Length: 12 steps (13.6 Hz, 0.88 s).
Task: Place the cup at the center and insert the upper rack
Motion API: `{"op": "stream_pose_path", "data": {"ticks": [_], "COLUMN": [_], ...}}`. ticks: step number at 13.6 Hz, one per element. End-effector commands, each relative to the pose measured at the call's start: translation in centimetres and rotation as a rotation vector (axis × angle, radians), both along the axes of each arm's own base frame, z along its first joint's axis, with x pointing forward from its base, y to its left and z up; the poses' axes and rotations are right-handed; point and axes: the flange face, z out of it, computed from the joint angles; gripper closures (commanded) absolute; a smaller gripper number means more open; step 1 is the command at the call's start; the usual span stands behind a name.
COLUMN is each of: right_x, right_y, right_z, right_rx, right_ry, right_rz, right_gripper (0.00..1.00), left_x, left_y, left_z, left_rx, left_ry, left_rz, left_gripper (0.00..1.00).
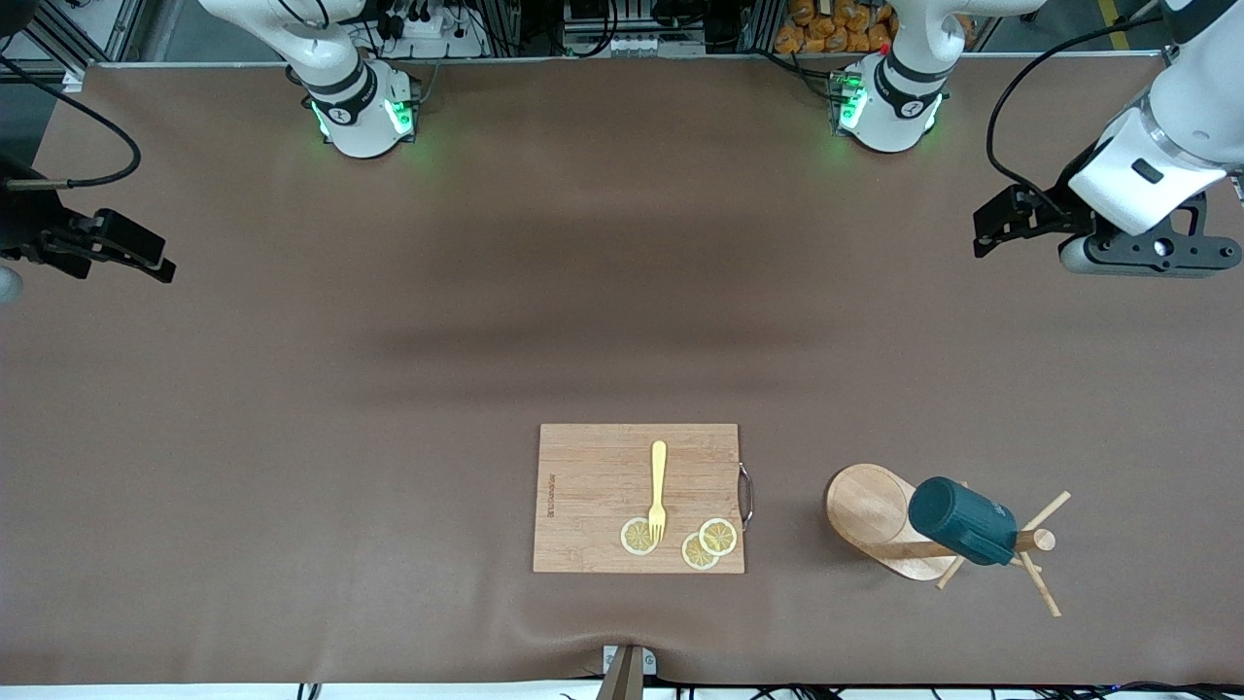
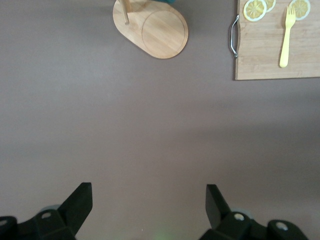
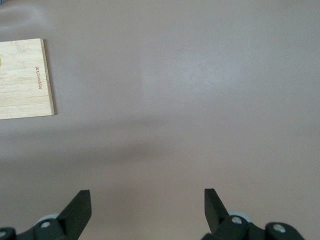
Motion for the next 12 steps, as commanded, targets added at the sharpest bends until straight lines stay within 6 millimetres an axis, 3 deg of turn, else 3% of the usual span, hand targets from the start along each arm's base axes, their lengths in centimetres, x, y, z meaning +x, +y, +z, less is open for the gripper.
{"op": "stream_pose_path", "data": {"ticks": [1,5,12], "right_x": [-0.1,0.0,0.2], "right_y": [0.3,0.4,1.3], "right_z": [0.4,0.5,1.0], "right_rx": [0.006,0.006,-0.009], "right_ry": [-0.014,-0.025,-0.06], "right_rz": [0.001,0.002,0.02], "right_gripper": [0.0,0.0,0.0], "left_x": [-1.3,-1.8,-1.4], "left_y": [0.1,0.0,-0.2], "left_z": [1.5,3.6,3.2], "left_rx": [0.042,0.088,0.108], "left_ry": [-0.006,-0.042,-0.046], "left_rz": [-0.024,-0.036,-0.044], "left_gripper": [0.0,0.0,0.0]}}
